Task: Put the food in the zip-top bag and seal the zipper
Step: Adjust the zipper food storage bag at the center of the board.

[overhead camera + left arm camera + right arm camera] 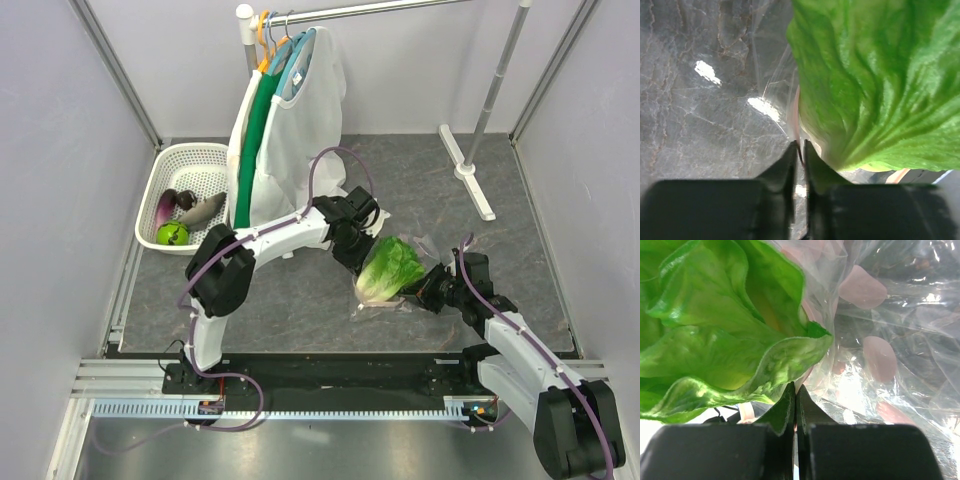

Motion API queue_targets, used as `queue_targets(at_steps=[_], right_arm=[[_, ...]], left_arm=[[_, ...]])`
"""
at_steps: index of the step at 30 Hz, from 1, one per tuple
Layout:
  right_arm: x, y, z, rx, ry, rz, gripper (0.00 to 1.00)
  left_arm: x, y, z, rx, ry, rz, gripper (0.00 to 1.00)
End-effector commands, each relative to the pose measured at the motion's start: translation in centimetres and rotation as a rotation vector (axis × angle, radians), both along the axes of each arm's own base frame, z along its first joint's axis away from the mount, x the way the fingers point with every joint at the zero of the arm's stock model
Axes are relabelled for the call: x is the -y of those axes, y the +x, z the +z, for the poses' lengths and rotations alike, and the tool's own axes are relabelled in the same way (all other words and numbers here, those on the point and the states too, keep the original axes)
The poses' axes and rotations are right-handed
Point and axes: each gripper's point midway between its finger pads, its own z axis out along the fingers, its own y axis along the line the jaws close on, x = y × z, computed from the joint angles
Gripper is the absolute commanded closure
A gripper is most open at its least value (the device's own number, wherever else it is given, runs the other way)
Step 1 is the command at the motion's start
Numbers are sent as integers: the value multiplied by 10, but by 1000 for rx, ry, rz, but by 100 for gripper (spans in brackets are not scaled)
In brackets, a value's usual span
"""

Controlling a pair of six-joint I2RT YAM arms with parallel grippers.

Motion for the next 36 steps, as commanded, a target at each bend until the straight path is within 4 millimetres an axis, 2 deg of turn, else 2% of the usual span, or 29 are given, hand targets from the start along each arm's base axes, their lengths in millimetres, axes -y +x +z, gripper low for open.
queue_targets(at_steps=[1,2,3,5,6,8,9,11,12,14,15,17,18,19,20,21,22,23,24,26,28,29,30,31,33,34,35,36], right_arm=[[-4,8,17,86,18,22,100],[-7,12,26,123,32,37,100],[-9,19,45,190,36,64,100],[-14,24,70,273,41,108,100],[-15,30,96,360,35,134,100],[-17,30,119,418,34,159,100],[-18,30,142,489,30,175,100],[-18,25,155,502,24,197,100],[-18,27,174,544,19,208,100],[-18,24,184,559,-3,231,100],[-19,24,198,585,-2,243,100],[-17,21,203,600,-40,276,100],[-16,23,218,629,-62,282,100],[-13,24,223,642,-96,288,100],[-8,20,215,606,-148,312,100],[-2,28,228,624,-206,292,100],[4,28,230,608,-244,284,100],[10,22,221,536,-279,291,100],[13,25,229,536,-308,295,100],[11,16,223,480,-290,319,100],[3,9,209,415,-218,321,100],[-1,13,209,441,-192,313,100],[-3,11,195,408,-156,297,100],[-6,16,198,448,-141,293,100],[-9,14,200,456,-122,303,100],[-9,13,205,483,-132,332,100],[-9,6,206,465,-144,357,100],[-7,4,228,519,-165,365,100]], left_arm=[[6,-1,5,6,-4,-15,98],[6,2,14,29,-10,-14,98],[6,5,26,56,-18,-23,98],[4,12,51,137,-19,-48,98],[2,13,64,166,-12,-62,98],[-5,17,78,238,32,-106,98],[-8,17,91,256,41,-107,98],[-15,21,104,306,70,-155,98],[-15,25,120,337,57,-161,98],[-22,24,135,365,76,-187,98],[-20,27,150,396,54,-188,98],[-28,31,171,464,67,-205,98],[-28,34,187,506,50,-206,98],[-33,33,195,519,57,-216,98],[-35,38,209,568,59,-221,98],[-39,40,215,588,67,-221,98],[-41,40,220,606,73,-230,98],[-46,42,230,632,83,-231,98],[-49,41,233,634,85,-234,98],[-49,31,228,593,73,-255,98],[-45,22,218,539,49,-257,98],[-40,15,207,481,33,-254,98],[-33,11,203,449,6,-256,98],[-32,11,203,438,-4,-244,98],[-26,11,218,418,-77,-205,98],[-32,18,230,408,-126,-166,98],[-24,8,257,368,-262,-183,98],[-26,0,278,368,-344,-209,98]])
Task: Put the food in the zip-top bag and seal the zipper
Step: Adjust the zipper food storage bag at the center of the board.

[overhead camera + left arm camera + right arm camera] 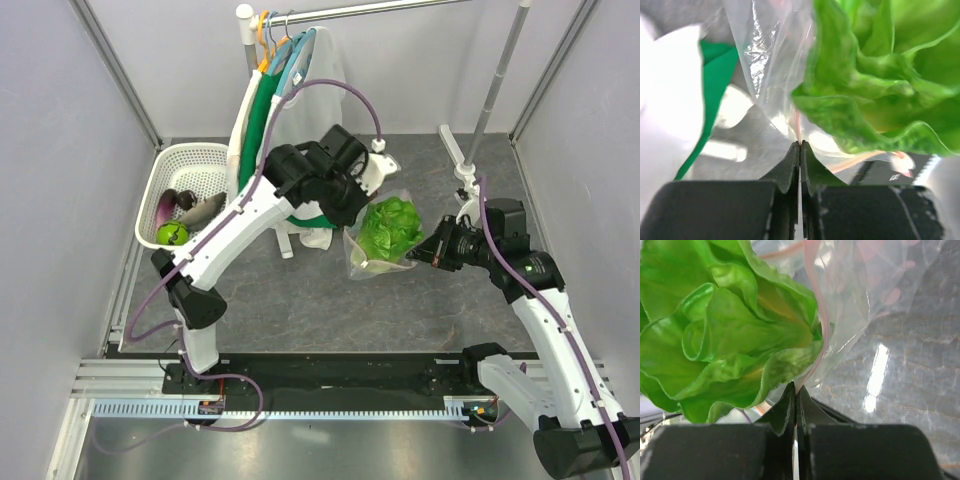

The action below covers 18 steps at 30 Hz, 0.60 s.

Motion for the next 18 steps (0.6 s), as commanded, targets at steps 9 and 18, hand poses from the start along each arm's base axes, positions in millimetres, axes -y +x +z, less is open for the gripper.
queue_targets(at_steps=[9,18], right_arm=[[16,-8,6,13,-69,-61,100],[-17,-24,110,233,112,158,100]], left_arm=[[-5,-40,29,-265,-331,6,98],[-4,-45,105,-136,-514,-138,98]])
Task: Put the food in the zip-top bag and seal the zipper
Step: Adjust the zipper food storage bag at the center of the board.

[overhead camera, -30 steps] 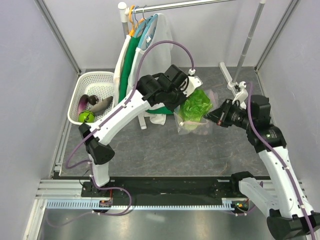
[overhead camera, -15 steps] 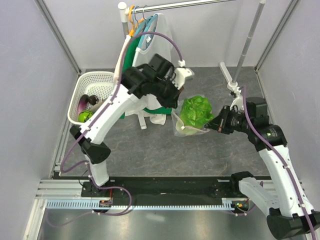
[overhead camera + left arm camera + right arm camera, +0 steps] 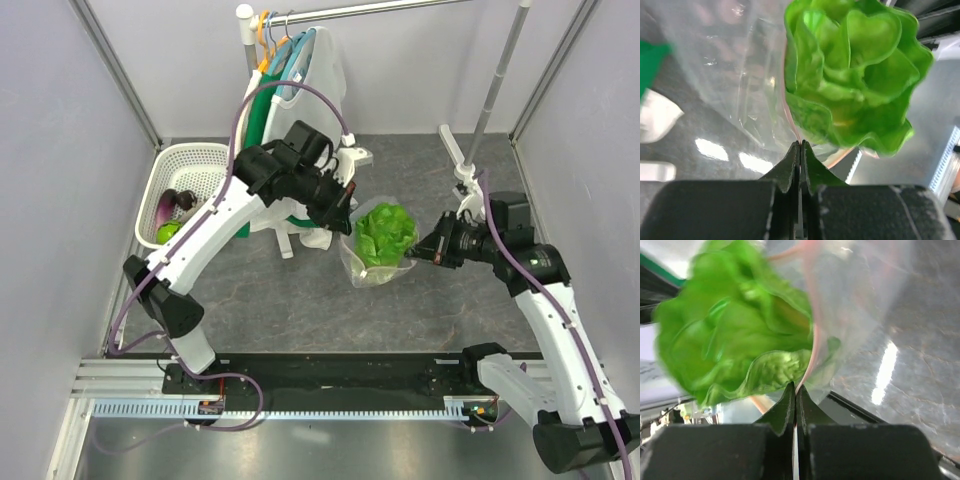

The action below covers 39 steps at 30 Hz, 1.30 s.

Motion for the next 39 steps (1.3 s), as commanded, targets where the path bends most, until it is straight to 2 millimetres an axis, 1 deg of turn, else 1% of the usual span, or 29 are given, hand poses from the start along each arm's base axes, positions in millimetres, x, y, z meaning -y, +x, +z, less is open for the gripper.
queue_targets(at_steps=[1,3,4,6,8,9,11,14,16,17,18,19,20,21,23,24,25,26,28,29,31,32,33,34,35,36,37,38,39], right_arm=[[-7,-11,100,289,78,74,100],[2,2,66,253,12,11,100],[-2,0,62,235,26,44,100],[-18,-10,79,215,131,147,100],[3,7,71,302,-22,42,100],[-3,2,75,299,8,86,100],[-20,-8,112,304,122,183,100],[-7,6,82,288,12,116,100],[-16,2,113,323,66,170,100],[-6,6,110,377,-11,140,100],[1,12,86,369,-73,111,100],[5,6,30,249,-116,126,100],[5,2,18,213,-131,160,100],[-8,-8,30,195,-37,228,100],[-12,-2,99,355,32,177,100],[-10,-8,129,461,48,155,100],[-9,-9,134,498,54,141,100],[-3,-7,118,513,-12,148,100],[12,7,49,363,-155,111,100],[10,-3,31,281,-161,170,100],[-12,-13,73,280,-12,266,100],[-12,-6,99,370,3,233,100],[-6,-7,115,440,-10,181,100],[3,3,104,455,-67,120,100],[6,2,78,408,-110,129,100],[9,5,28,295,-165,164,100],[10,5,9,227,-178,175,100],[4,0,4,180,-143,211,100],[-3,4,22,200,-102,229,100]], left_arm=[[-1,0,59,218,-113,6,98],[-5,-3,14,169,36,-29,98],[-4,-10,16,113,0,-69,98],[-3,-4,39,183,-81,-46,98],[-10,9,24,266,-2,13,98],[-13,12,19,283,34,18,98],[-15,14,25,304,36,17,98],[-17,10,-2,241,113,10,98],[-17,3,4,193,86,-10,98],[-16,3,9,190,53,-4,98],[-16,5,-2,186,61,19,98],[-15,7,-9,193,82,20,98],[-18,8,-18,177,131,16,98],[-14,7,4,141,58,-5,98],[-13,-7,45,75,-123,-32,98],[-18,-4,46,91,-145,-5,98],[-20,-2,74,231,-229,14,98],[-24,9,44,289,-121,75,98],[-25,10,3,264,34,47,98],[-19,2,17,218,-7,8,98],[-15,-8,42,168,-116,-25,98],[-16,-12,74,245,-230,-7,98],[-16,-11,78,281,-267,13,98],[-17,-8,80,321,-294,32,94],[-14,-10,55,244,-280,53,98],[-11,-11,40,187,-256,48,98],[-9,-15,30,132,-241,42,98],[-6,-17,31,70,-249,54,98],[-6,-18,37,71,-266,55,98]])
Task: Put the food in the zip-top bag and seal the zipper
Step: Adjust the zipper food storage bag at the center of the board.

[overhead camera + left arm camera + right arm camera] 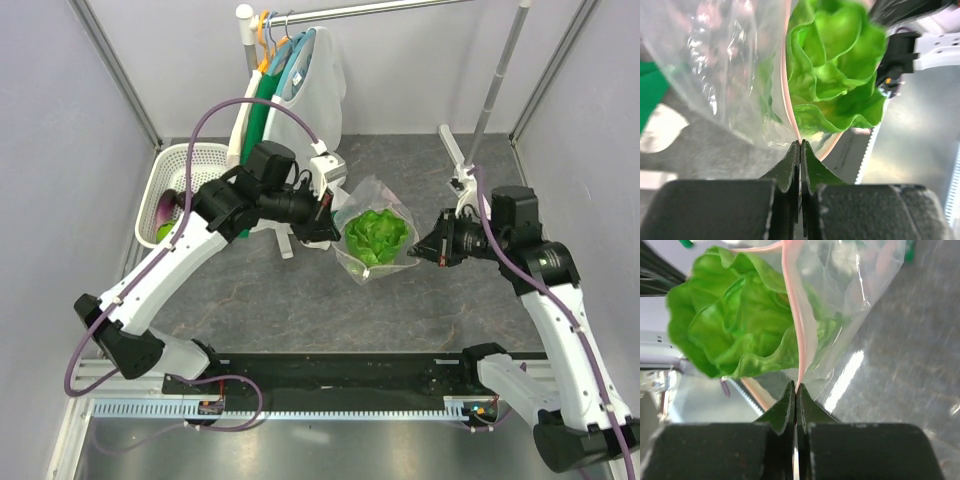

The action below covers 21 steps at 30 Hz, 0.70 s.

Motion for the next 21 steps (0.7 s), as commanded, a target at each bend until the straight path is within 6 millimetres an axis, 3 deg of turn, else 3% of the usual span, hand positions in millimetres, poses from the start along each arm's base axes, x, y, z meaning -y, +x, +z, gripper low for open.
queue_targets(at_steps=[1,2,3,4,5,6,7,8,9,10,11,12,13,14,15,16,17,18,19,20,21], right_arm=[[-8,4,0,-47,18,57,100],[-9,9,30,52,47,46,100],[-7,3,66,169,72,30,100],[-6,3,75,198,91,1,100],[-2,5,73,209,86,-29,100],[5,13,36,122,41,-88,100],[9,17,8,42,2,-116,100],[9,18,-27,-83,-41,-98,100],[-4,6,-35,-143,-1,-1,100],[-9,5,-28,-146,32,25,100],[-14,6,-4,-86,79,38,100],[-18,3,39,22,128,66,100],[-17,4,63,93,146,49,100],[-13,3,74,129,137,26,100],[-10,4,71,122,120,2,100],[-6,6,49,74,79,-19,100],[-4,8,24,26,32,-8,100],[-3,6,2,-10,-4,25,100],[-13,-7,9,-32,52,110,100],[-16,-8,33,34,83,128,100],[-18,-9,49,80,108,124,100]], left_arm=[[17,-2,26,-57,-137,-3,98],[14,-2,41,-2,-177,10,98],[8,-6,77,107,-272,24,98],[4,-7,86,144,-306,48,98],[4,-6,74,138,-288,90,98],[4,-4,66,139,-266,117,98],[9,3,21,42,-141,152,98],[10,7,-1,-9,-58,170,98],[12,6,-25,-84,27,156,98],[12,4,-36,-133,70,129,98],[12,4,-15,-111,-7,110,98],[11,3,8,-54,-81,104,98],[6,-4,64,113,-241,86,98],[2,-4,66,149,-259,112,98],[2,-5,65,165,-264,119,98],[3,-13,44,143,-185,91,98],[11,-5,11,89,-67,84,98],[11,-5,-3,45,-2,73,98],[9,-3,2,23,-20,55,98],[5,-1,33,113,-118,74,98],[0,0,48,181,-178,100,98]])
